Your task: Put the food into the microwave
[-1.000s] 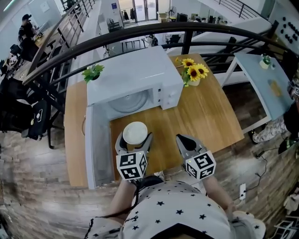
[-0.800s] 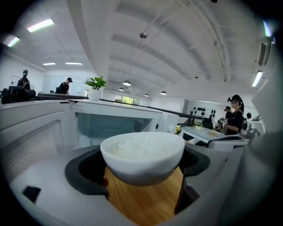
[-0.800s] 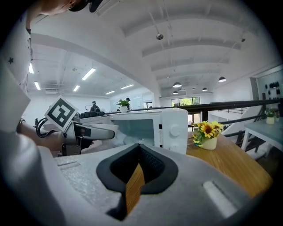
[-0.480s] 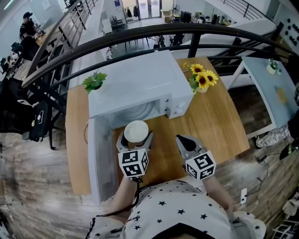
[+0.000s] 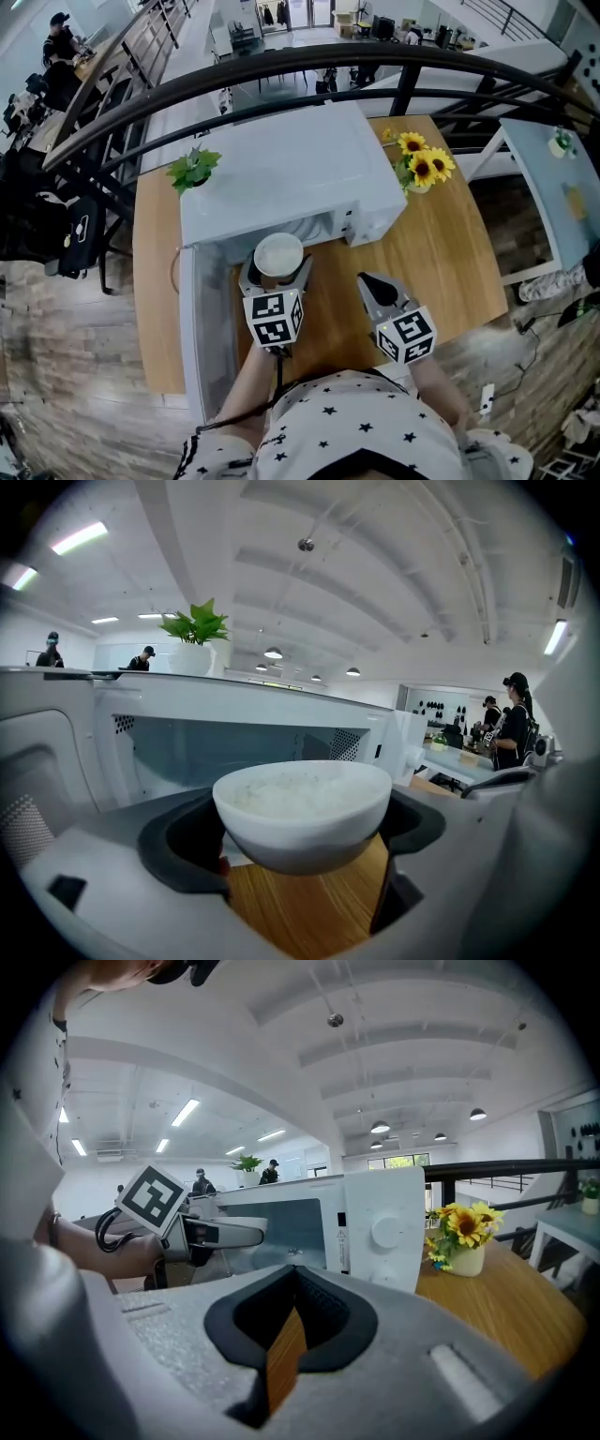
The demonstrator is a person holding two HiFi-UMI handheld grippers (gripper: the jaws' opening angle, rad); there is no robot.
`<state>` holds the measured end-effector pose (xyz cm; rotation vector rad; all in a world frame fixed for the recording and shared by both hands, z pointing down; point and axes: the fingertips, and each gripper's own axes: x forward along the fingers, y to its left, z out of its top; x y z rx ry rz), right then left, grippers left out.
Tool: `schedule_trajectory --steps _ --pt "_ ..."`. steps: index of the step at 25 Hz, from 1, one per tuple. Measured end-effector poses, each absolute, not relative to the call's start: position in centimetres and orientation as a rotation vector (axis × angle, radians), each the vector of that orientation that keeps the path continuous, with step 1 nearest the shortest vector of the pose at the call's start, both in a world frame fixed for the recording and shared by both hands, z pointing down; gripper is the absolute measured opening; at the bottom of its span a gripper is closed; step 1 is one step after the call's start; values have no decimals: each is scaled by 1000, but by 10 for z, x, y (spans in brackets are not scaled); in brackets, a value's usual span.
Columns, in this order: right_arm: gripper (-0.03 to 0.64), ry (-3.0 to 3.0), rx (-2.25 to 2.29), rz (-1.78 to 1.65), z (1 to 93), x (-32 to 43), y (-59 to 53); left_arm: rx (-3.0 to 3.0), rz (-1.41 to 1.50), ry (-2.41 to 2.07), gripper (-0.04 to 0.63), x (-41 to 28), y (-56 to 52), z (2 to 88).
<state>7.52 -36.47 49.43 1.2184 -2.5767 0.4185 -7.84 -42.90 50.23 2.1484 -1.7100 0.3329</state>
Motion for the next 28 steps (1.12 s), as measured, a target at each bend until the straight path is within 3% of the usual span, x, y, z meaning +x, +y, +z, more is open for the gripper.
schedule_trajectory --steps 28 --pt "6 -2536 1122 486 526 57 -389 2075 387 -1769 484 -106 -519 559"
